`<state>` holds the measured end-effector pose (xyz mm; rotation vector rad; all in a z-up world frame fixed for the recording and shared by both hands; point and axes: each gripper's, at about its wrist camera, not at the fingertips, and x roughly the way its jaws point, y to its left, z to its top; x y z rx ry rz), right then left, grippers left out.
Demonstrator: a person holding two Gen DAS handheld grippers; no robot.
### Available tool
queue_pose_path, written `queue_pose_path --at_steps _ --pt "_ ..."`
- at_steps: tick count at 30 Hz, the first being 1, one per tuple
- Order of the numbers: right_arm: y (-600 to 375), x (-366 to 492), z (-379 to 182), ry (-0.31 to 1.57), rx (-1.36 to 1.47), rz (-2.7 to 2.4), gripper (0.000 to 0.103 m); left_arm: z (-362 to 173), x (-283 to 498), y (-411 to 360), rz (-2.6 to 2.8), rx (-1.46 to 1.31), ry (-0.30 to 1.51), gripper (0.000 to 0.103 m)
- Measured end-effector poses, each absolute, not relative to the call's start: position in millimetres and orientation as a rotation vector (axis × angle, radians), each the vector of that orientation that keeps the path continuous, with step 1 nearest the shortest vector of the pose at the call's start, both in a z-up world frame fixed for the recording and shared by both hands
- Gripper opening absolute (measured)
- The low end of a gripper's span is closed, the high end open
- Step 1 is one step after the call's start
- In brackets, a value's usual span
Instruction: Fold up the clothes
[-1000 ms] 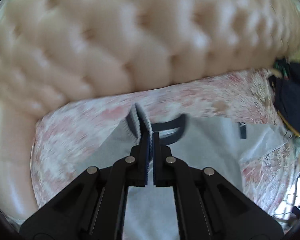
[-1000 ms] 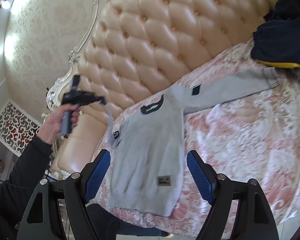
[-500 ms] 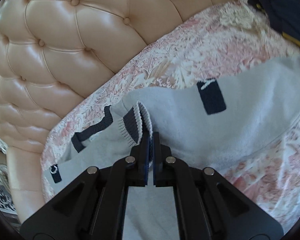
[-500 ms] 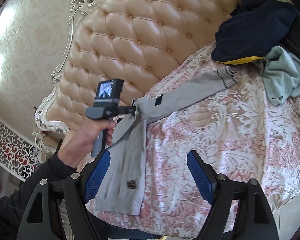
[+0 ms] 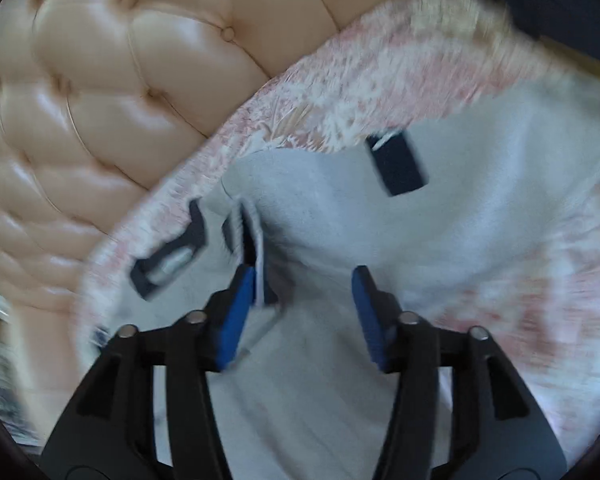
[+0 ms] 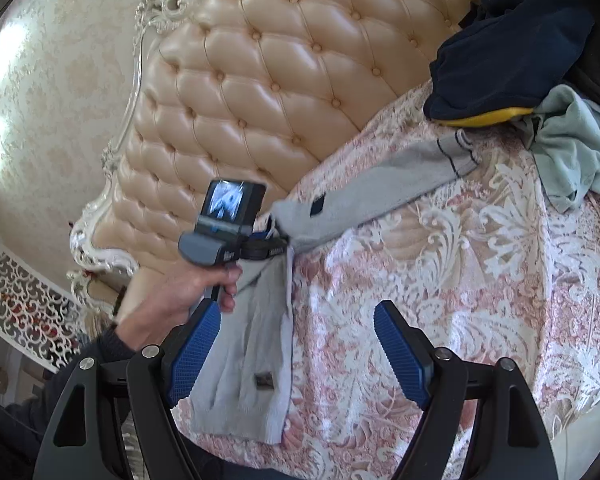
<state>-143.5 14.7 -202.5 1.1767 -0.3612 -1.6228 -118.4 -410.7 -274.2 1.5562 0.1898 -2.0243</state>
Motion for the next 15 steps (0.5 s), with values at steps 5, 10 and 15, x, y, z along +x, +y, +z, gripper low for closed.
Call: queue_pose_path --at_steps 5,10,15 --pt "16 -163 -201 -0.442 1.13 -1.628 0.09 -220 -20 -463 -2.213 1.251 0.823 0.059" --pt "2 -198 -222 -0.584 1.144 -1.586 0.103 -257 98 -527 -2.081 0.99 1.199 0.05" --pt "-13 -241 -246 -0.674 1.177 -1.615 0.103 -311 157 -561 -1.944 0.868 1.445 0.04"
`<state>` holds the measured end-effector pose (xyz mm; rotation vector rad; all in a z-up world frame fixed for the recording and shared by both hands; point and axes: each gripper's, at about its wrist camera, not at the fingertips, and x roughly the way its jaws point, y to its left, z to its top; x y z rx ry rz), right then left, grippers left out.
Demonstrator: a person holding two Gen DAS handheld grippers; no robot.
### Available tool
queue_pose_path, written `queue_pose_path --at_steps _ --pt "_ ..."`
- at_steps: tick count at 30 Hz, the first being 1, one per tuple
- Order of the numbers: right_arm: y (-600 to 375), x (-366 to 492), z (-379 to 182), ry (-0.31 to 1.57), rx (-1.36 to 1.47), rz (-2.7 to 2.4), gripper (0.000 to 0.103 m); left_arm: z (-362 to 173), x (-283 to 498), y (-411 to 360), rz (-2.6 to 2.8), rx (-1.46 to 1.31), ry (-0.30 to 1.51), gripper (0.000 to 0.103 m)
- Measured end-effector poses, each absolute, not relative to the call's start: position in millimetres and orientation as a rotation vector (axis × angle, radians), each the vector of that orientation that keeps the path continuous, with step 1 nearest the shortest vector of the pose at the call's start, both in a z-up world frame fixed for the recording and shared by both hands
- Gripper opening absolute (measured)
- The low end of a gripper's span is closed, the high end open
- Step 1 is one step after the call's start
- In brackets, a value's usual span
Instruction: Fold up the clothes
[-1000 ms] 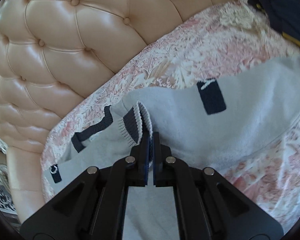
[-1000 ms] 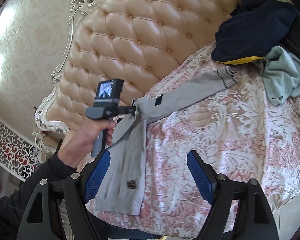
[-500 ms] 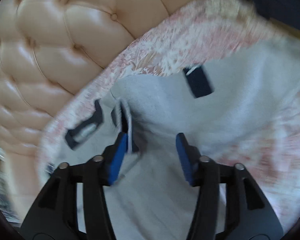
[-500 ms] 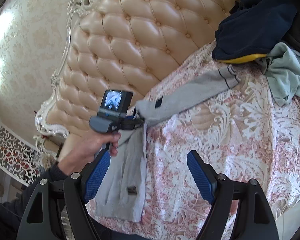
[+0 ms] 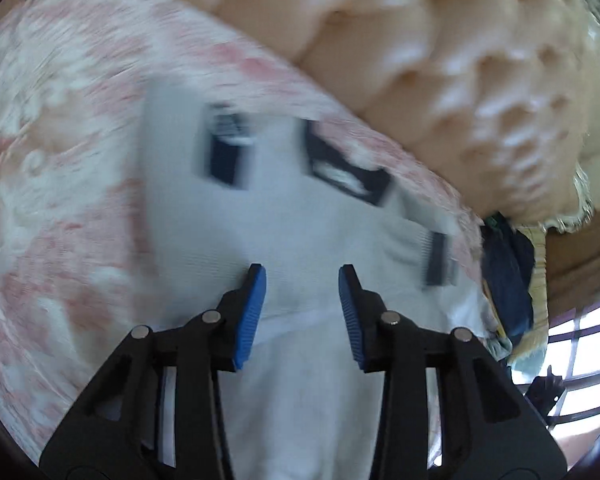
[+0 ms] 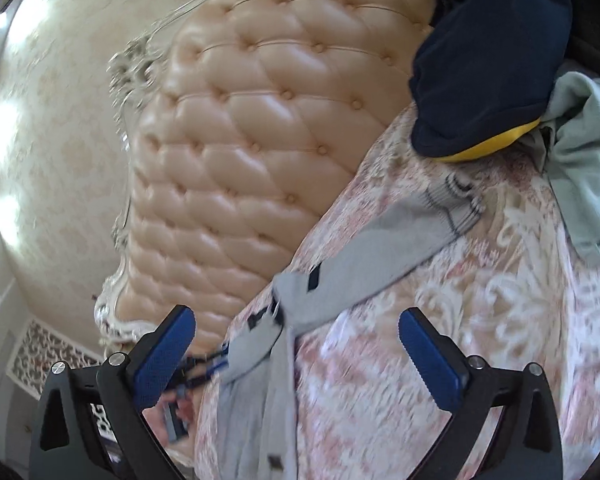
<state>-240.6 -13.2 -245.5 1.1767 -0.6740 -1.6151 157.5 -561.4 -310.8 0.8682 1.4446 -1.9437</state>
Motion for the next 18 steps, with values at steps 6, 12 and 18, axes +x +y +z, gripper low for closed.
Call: queue_pose_path --at_steps 6,12,18 --pt "-20 -291 -273 -0.75 1.256 -1.671 0.103 -321 157 -561 -1.936 0.921 1.452 0.027" --pt "-52 -302 -279 -0.385 1.253 -1.863 0.103 -310 155 -547 -1.976 0.913 1.399 0.027" --pt "-90 -291 -287 0.029 1.163 -1.84 0.1 -269 164 -508 -2.11 0.819 1.32 0.027"
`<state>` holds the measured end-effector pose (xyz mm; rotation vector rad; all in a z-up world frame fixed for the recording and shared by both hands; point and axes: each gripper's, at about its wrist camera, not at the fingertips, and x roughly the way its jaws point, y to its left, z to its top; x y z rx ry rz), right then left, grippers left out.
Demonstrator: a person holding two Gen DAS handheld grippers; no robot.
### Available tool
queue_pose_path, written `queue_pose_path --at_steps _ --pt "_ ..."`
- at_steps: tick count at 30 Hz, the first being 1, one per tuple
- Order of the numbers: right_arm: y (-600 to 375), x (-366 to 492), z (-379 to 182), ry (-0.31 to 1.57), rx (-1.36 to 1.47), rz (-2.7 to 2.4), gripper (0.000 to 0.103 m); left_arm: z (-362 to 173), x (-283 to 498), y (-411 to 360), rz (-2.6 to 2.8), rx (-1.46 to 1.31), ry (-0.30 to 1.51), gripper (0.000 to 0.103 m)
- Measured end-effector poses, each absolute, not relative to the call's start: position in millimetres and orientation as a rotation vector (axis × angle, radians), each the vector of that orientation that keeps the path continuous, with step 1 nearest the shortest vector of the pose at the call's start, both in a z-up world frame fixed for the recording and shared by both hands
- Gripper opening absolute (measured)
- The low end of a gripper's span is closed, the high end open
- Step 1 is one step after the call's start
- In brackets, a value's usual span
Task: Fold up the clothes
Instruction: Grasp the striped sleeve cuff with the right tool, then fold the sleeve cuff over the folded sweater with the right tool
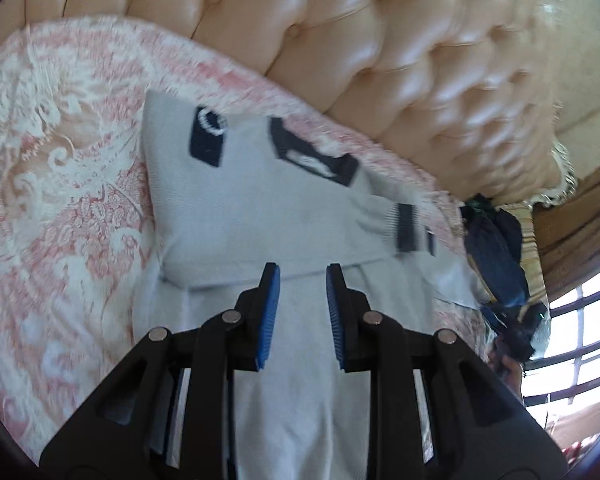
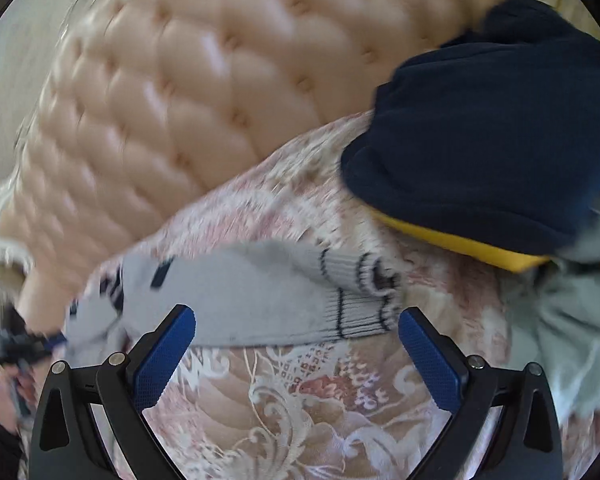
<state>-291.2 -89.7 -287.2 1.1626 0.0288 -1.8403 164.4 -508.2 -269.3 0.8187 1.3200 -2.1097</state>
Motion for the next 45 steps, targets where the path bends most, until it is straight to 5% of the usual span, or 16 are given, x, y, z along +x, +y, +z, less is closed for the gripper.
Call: queue_pose_path --at_steps 15,16,18,20,28,36,45 --pt "-100 -316 -301 0.168 1.12 -1.835 0.091 -224 197 -474 -2.18 0.761 1.245 0.027" --pt "-103 -317 -301 0.183 1.117 -1.821 0.086 -224 199 -474 -2.173 0.756 1.252 0.027" --pt "-109 -317 -303 0.231 1.124 -1.794 0.042 -225 201 -472 -2.165 0.757 1.25 0.027" --pt "-113 -317 -306 0.258 1.129 -1.767 0.024 -225 202 -471 -2.161 0.752 1.258 0.027" --pt "-102 -317 -287 0.174 1.074 -1.724 0.016 -221 202 -464 -2.172 0.757 1.275 0.027" --pt "-92 -314 -246 -0.112 1.186 -1.643 0.016 -215 222 -460 -2.18 0.71 1.317 0.027" --pt "-172 -245 -194 -0.307 1.232 -1.461 0.016 -196 278 -457 -2.194 0.633 1.346 0.027"
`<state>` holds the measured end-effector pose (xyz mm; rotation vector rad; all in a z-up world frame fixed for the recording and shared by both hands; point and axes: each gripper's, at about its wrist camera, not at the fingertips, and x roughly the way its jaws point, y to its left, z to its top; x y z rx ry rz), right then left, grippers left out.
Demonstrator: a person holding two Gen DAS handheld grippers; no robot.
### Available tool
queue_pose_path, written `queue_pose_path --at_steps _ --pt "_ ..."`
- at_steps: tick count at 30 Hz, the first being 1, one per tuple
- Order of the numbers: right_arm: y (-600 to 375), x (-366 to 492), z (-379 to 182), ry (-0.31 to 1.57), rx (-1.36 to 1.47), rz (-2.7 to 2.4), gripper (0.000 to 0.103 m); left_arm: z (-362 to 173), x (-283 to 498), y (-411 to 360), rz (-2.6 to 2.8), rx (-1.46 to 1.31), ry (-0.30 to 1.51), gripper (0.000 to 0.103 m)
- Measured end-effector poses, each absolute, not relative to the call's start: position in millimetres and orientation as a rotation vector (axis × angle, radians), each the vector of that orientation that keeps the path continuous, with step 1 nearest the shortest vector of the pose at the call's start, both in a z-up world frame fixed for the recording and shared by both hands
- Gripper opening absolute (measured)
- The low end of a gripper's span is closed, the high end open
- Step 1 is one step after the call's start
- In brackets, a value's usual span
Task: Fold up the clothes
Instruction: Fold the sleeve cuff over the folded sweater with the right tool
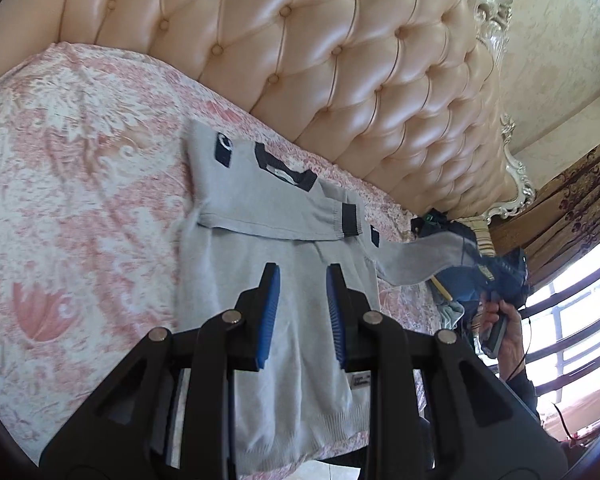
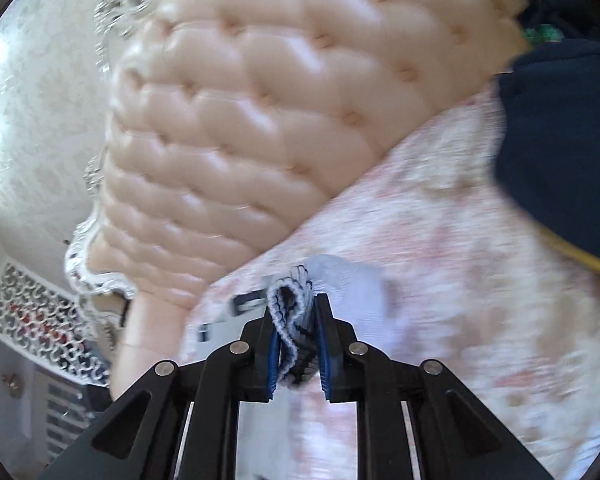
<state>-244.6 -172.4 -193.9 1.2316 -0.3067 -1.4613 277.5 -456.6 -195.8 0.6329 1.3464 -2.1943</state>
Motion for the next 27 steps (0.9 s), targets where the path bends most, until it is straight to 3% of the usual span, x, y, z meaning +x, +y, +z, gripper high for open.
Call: queue_pose_path --at_steps 11,27 --pt "-334 -127 -174 -0.218 1.231 -1.399 0.016 -184 396 -464 -2.142 0.487 1.358 0.027" --pt "-460 -8 -273 0.244 1.3 -1.42 0.016 -205 467 -474 -2.107 0.447 1.402 0.027"
